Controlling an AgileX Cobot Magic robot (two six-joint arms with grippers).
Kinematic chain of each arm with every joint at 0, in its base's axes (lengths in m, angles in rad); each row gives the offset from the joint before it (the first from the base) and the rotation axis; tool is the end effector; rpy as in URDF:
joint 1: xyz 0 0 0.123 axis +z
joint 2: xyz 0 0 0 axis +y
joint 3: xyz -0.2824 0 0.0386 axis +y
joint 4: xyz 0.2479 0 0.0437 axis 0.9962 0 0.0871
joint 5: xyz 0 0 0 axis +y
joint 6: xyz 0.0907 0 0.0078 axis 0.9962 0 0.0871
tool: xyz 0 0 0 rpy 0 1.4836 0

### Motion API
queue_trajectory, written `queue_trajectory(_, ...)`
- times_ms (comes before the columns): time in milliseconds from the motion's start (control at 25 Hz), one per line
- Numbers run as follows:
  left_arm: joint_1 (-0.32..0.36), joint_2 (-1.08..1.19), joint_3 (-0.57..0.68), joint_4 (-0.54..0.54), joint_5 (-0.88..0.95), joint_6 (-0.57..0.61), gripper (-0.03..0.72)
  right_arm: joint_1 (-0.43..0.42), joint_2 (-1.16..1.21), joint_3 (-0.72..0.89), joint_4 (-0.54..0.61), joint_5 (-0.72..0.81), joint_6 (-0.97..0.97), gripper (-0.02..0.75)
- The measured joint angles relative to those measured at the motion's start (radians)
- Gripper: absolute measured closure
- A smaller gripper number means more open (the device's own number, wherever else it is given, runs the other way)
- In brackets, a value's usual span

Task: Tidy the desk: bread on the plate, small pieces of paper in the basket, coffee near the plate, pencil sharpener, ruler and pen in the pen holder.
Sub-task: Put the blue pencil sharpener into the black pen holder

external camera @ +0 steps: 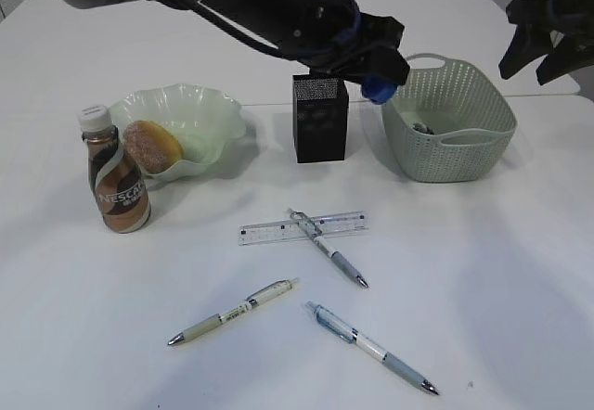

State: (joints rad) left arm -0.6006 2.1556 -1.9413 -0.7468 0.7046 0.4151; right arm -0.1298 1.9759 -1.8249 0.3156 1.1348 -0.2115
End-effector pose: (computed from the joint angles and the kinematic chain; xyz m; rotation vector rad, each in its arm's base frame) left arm 0.3922 -0.3173 0.2754 0.7158 2.2325 -0.9280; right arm 0.4314 -0.0305 0.2925 -0.0022 2.7065 0.3317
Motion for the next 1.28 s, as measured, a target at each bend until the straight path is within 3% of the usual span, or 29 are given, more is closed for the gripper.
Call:
queue_trajectory(200, 0.024, 0.0, -0.076, -0.029, 0.038, 0.07, 0.387, 0.0, 0.0, 0.0, 0.0, 0.0, 0.0, 0.307)
queue_trajectory(440, 0.139, 0.0, -0.096, -0.077, 0.041, 0.089, 0.387, 0.0, 0.0, 0.0, 0.0, 0.0, 0.0, 0.308)
queue_trajectory(600, 0.196, 0.0, -0.096, -0.184, 0.041, 0.192, 0.387, 0.0, 0.0, 0.0, 0.0, 0.002, 0.0, 0.309)
queue_trajectory(1280, 0.239, 0.132, -0.097, -0.523, 0.044, 0.581, 0.387, 0.0, 0.0, 0.0, 0.001, 0.008, -0.01, 0.309)
